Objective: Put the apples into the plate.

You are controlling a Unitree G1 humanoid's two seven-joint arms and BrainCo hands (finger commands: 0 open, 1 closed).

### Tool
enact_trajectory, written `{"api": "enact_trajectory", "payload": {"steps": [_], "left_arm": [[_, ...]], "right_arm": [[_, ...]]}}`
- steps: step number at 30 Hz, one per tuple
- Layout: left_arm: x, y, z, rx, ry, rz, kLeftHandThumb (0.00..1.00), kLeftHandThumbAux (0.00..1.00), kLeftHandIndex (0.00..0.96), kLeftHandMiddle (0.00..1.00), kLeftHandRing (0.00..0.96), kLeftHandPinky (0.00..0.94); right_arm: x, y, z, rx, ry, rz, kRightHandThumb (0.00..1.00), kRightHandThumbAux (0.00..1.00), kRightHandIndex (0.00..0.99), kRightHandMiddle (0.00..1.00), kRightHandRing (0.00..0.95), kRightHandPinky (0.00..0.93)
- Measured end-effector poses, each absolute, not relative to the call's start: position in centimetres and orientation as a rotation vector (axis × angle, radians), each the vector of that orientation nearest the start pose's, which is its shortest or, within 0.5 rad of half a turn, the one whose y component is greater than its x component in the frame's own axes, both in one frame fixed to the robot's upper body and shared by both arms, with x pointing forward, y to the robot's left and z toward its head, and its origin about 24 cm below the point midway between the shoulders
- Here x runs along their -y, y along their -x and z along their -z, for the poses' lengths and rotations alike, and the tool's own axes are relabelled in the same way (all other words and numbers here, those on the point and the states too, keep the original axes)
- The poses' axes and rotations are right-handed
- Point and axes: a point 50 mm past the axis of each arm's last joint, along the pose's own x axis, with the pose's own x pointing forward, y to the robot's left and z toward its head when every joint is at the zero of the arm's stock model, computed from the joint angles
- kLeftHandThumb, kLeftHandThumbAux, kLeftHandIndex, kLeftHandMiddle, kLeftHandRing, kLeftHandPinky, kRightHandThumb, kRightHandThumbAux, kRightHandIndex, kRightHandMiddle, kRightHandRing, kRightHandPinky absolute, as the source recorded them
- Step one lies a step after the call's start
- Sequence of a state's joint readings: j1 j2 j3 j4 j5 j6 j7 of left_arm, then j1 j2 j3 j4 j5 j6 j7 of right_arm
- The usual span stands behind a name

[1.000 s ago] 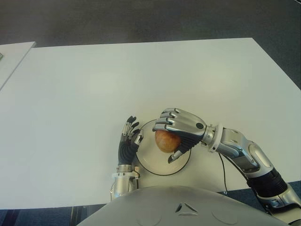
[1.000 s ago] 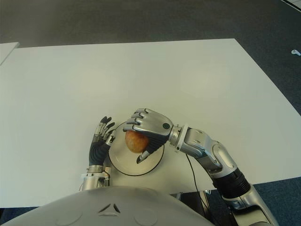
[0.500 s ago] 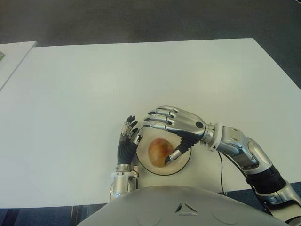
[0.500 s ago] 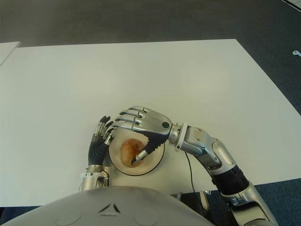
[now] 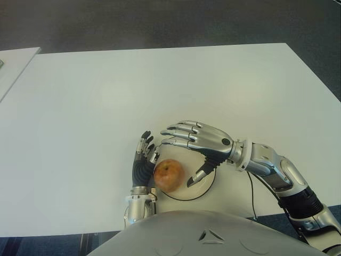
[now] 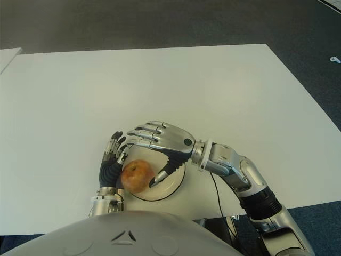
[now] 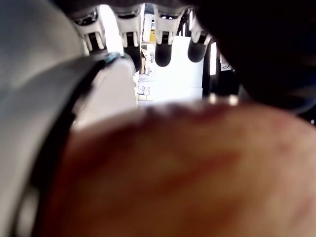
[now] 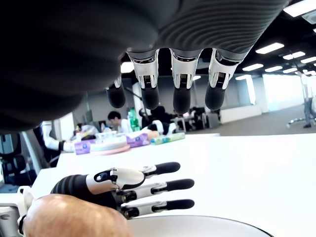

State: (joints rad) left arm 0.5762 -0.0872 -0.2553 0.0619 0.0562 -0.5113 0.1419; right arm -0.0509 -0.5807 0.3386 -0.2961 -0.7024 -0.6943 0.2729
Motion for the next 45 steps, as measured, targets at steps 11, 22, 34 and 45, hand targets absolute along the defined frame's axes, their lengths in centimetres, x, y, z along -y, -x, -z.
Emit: {"api": "enact_trajectory", "payload": {"steps": [11,22,34,45], "left_arm": [[-10.7,-11.9,2.0,-0.078,0.099,-0.075,0.049,0.589,0.008,0.124,0.175,0.26],[-10.7,-11.8,2.1,-0.098,0.066,-0.097,0.1,0.589,0.043,0.147,0.211,0.288],[-10.9,-11.8,2.3,-0.095,0.091,-0.126,0.139,0.609,0.05,0.15,0.207,0.269],[-11.0,-11.7,2.3,-0.096,0.105,-0.135,0.138,0.596,0.065,0.157,0.217,0.287]], "right_arm": [[10.1,-19.4,-10.5,0.845,1.213,-0.944,0.05,0.287,0.0,0.0,0.0,0.0],[10.7,-20.3,-10.5,0.76,1.138,-0.891,0.058,0.311,0.0,0.0,0.0,0.0],[12.7,-22.9,-10.3,0.525,0.971,-0.71,0.115,0.284,0.0,0.0,0.0,0.0],[14.2,-23.2,-9.2,0.373,0.801,-0.522,0.088,0.249,0.0,0.0,0.0,0.011]]}}
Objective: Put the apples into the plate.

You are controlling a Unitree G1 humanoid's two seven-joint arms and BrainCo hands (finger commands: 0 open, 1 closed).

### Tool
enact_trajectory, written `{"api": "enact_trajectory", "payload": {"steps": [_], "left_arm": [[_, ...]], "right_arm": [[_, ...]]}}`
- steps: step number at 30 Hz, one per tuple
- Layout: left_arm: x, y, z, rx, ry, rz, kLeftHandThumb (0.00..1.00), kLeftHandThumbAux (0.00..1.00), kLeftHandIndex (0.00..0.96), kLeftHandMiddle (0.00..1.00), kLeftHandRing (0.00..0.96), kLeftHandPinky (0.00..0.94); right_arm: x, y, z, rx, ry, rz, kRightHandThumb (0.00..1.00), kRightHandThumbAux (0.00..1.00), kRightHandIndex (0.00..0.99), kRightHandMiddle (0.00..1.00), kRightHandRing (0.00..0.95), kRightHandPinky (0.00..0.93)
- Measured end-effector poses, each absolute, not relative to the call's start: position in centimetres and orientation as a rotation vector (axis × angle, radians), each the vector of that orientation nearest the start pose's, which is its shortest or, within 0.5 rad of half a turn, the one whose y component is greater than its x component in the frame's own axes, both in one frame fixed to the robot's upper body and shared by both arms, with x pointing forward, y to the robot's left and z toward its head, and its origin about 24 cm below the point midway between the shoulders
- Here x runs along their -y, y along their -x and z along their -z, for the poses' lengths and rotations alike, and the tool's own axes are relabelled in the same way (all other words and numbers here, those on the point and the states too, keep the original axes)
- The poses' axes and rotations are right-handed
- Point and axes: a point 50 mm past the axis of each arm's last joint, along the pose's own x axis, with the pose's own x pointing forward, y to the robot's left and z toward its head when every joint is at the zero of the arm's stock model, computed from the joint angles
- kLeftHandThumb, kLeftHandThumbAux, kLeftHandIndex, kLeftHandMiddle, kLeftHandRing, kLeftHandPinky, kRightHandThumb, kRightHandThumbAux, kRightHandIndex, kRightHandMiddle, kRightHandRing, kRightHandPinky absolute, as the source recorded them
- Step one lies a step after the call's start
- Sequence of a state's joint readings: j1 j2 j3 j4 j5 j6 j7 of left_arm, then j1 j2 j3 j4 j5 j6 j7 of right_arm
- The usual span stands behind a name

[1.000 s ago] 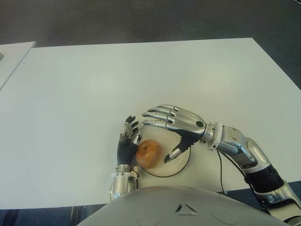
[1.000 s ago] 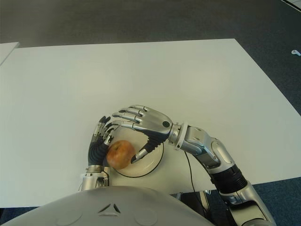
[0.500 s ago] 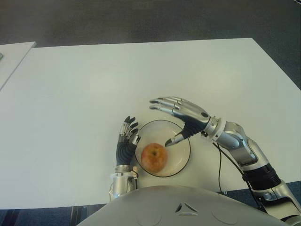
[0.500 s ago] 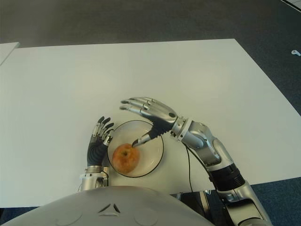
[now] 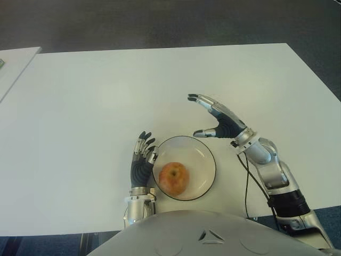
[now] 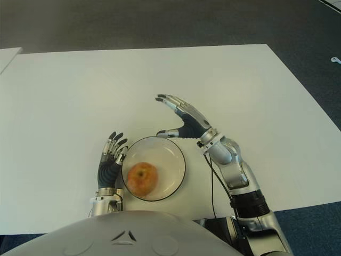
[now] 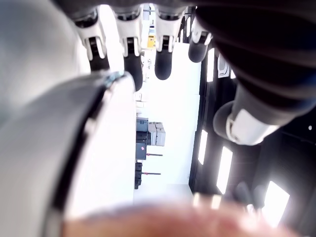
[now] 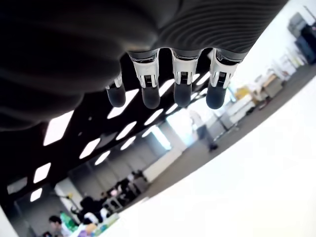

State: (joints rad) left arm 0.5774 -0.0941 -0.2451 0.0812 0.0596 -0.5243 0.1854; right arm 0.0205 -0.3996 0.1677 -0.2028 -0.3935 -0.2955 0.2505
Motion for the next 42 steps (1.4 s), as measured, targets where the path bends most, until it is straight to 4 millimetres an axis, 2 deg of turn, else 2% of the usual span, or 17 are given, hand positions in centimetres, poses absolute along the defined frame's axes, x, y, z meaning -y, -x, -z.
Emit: {"api": "enact_trajectory", "payload": {"steps": [6,15,17,24,30,32,37,42], "left_arm": [[-11.1,-11.6,2.3,-0.094,0.104,-0.143,0.142,0.564,0.09,0.175,0.244,0.353],[-11.2,-11.5,2.2,-0.077,0.109,-0.145,0.14,0.551,0.095,0.183,0.254,0.347],[-11.1,-11.5,2.2,-0.075,0.108,-0.144,0.136,0.551,0.095,0.183,0.259,0.369],[-11.2,-11.3,2.1,-0.072,0.111,-0.148,0.142,0.565,0.096,0.175,0.253,0.354],[-11.3,-10.8,1.7,-0.064,0.123,-0.159,0.149,0.565,0.108,0.149,0.217,0.279],[-11.4,-10.7,1.6,-0.063,0.121,-0.168,0.137,0.573,0.102,0.121,0.17,0.204],[-12.0,-10.6,1.5,-0.079,0.114,-0.226,0.144,0.569,0.104,0.091,0.129,0.175],[-12.3,-10.6,1.2,-0.087,0.116,-0.247,0.142,0.545,0.091,0.049,0.068,0.107]], "right_arm": [[15.9,-22.5,-7.9,0.254,0.729,-0.425,0.141,0.29,0.0,0.0,0.0,0.038],[16.9,-22.1,-6.2,0.137,0.443,-0.299,0.206,0.428,0.016,0.012,0.007,0.047],[17.4,-22.1,-5.7,0.111,0.382,-0.268,0.212,0.461,0.029,0.024,0.014,0.05],[18.6,-21.3,-4.3,0.062,0.136,-0.156,0.242,0.525,0.11,0.075,0.041,0.068],[19.2,-19.7,-2.8,0.01,-0.065,-0.087,0.272,0.523,0.15,0.096,0.05,0.075],[19.5,-19.1,-2.2,-0.01,-0.099,-0.073,0.266,0.516,0.157,0.1,0.051,0.077],[20.2,-18.0,-0.9,-0.059,-0.169,-0.039,0.286,0.488,0.178,0.11,0.057,0.087],[20.7,-17.5,-0.3,-0.087,-0.197,-0.016,0.297,0.471,0.167,0.121,0.073,0.115]]}}
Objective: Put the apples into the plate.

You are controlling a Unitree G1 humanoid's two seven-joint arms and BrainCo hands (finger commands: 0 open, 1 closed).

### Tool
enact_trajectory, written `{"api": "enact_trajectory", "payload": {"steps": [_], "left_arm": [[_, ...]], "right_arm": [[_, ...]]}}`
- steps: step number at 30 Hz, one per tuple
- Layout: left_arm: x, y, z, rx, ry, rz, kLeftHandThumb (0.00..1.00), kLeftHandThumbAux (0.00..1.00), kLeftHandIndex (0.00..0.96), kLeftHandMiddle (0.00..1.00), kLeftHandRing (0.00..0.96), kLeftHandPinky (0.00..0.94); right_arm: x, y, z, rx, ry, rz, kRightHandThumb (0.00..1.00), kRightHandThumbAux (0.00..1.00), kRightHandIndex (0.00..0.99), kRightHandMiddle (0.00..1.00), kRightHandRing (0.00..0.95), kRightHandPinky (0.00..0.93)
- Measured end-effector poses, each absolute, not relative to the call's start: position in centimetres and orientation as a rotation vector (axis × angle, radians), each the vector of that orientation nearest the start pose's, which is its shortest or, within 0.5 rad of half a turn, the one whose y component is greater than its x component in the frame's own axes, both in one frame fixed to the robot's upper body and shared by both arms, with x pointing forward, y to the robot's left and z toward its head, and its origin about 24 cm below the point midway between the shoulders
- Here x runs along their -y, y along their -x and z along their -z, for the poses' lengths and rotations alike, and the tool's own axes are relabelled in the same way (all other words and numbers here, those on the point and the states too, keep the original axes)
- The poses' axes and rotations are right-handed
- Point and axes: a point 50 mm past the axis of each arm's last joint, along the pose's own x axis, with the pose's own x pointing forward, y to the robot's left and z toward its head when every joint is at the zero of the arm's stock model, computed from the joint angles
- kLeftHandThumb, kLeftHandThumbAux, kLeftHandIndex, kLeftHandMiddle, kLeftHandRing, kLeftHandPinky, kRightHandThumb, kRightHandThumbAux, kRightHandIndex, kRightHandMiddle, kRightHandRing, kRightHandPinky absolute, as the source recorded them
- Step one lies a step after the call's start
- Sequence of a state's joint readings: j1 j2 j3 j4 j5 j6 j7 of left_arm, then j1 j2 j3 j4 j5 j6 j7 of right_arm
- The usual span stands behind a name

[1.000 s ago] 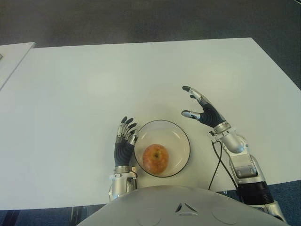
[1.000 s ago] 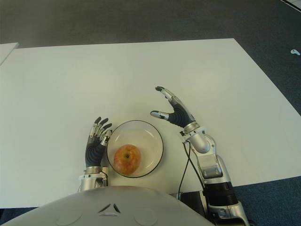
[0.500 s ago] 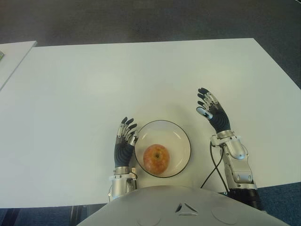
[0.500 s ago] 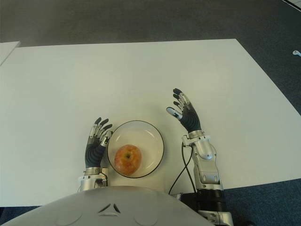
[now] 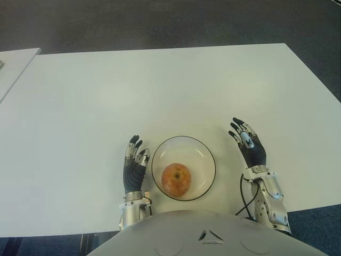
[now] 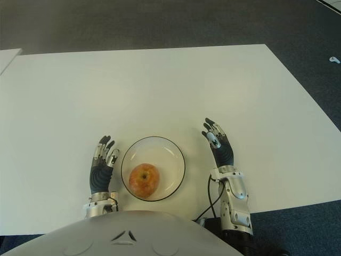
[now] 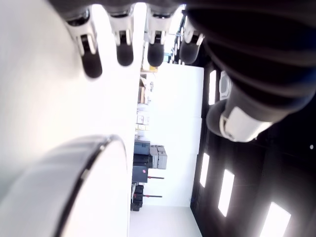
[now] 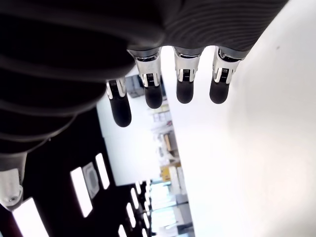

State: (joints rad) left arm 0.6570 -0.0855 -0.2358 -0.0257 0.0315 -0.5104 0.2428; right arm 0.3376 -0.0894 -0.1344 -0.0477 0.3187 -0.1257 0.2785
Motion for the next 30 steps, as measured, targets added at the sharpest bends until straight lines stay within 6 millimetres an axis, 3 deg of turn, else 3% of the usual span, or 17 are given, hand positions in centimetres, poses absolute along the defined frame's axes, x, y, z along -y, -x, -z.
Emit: {"api": "enact_trajectory", "payload": {"steps": [12,21,30], "left_arm": [[-12.8,-9.9,1.0,-0.102,0.133,-0.27,0.153,0.486,0.096,0.037,0.033,0.11],[-12.8,-10.0,0.9,-0.097,0.138,-0.253,0.161,0.458,0.204,0.075,0.05,0.107],[-13.0,-11.3,0.4,-0.088,0.133,-0.246,0.134,0.44,0.246,0.087,0.048,0.085]], "right_arm": [[20.4,-17.5,0.1,-0.1,-0.214,-0.037,0.319,0.504,0.126,0.153,0.12,0.134],[20.3,-17.7,0.5,-0.098,-0.214,-0.039,0.296,0.515,0.129,0.129,0.095,0.107],[19.6,-17.6,0.7,-0.078,-0.217,-0.026,0.266,0.502,0.13,0.119,0.079,0.095]]}}
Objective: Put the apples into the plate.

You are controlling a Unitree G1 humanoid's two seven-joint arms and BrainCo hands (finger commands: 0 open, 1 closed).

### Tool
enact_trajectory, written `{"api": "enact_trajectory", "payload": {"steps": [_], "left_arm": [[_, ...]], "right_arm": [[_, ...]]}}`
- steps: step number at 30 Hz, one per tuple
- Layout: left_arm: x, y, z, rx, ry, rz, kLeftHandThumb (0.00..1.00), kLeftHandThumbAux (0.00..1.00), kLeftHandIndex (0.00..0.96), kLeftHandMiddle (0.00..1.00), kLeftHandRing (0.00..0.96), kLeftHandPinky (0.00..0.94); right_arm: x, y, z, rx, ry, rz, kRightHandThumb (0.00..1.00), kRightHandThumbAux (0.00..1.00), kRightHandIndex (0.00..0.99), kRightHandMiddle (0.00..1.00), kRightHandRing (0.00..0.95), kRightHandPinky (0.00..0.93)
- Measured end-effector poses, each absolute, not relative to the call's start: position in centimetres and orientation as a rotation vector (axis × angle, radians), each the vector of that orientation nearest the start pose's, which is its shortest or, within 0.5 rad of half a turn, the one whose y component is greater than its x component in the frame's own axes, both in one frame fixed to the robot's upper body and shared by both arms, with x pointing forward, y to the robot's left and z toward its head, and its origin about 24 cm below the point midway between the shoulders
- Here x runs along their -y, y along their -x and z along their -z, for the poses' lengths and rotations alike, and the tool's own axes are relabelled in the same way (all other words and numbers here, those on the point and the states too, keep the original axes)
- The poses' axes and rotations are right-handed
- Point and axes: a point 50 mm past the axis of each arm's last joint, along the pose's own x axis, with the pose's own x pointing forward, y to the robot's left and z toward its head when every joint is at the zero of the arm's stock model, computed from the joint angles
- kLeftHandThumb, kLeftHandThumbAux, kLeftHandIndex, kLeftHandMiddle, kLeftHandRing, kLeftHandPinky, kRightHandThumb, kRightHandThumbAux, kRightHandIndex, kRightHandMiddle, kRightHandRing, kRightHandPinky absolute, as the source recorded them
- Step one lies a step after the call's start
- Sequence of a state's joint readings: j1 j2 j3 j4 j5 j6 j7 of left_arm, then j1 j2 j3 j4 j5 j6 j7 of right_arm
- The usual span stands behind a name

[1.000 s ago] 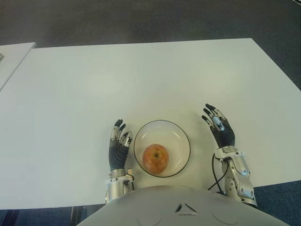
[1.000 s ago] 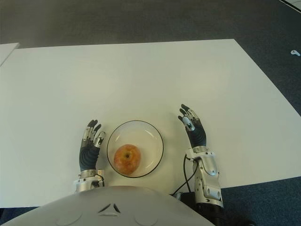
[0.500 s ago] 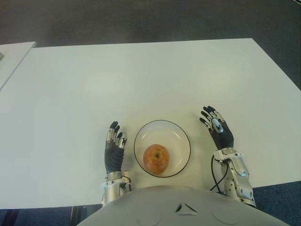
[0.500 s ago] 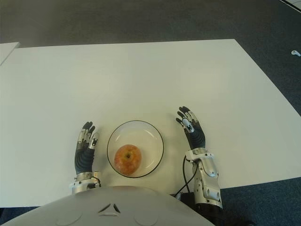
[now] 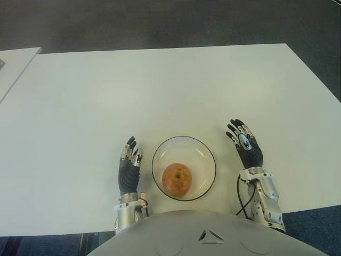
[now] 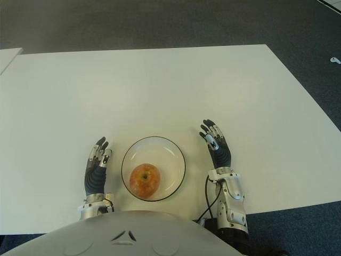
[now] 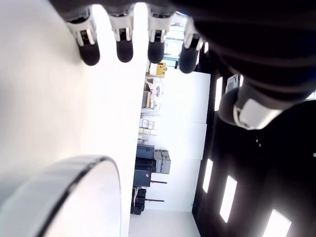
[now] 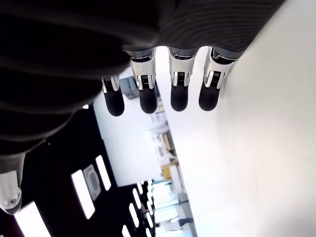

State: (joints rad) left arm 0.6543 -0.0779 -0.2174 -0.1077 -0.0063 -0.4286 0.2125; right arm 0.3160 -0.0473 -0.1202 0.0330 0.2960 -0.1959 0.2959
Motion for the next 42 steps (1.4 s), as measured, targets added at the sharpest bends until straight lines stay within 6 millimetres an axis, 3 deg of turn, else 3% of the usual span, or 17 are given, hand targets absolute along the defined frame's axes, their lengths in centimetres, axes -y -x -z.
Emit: {"api": "enact_trajectory", "payload": {"steps": [12,21,42], "left_arm": [[-13.1,-13.2,0.2,-0.082,0.05,-0.169,0.079,0.553,0.101,0.059,0.048,0.091],[-13.3,-14.5,0.3,-0.132,0.008,-0.109,0.071,0.639,0.055,0.048,0.05,0.079],[-14.0,-15.0,0.2,-0.148,0.012,-0.04,0.132,0.584,0.07,0.072,0.088,0.13]], "right_arm": [[18.2,-17.3,0.9,-0.058,-0.219,-0.039,0.234,0.521,0.123,0.105,0.061,0.078],[17.6,-17.5,1.0,-0.054,-0.24,-0.027,0.229,0.523,0.123,0.123,0.08,0.115],[17.2,-17.7,1.1,-0.046,-0.273,-0.006,0.204,0.523,0.134,0.15,0.102,0.103]]}}
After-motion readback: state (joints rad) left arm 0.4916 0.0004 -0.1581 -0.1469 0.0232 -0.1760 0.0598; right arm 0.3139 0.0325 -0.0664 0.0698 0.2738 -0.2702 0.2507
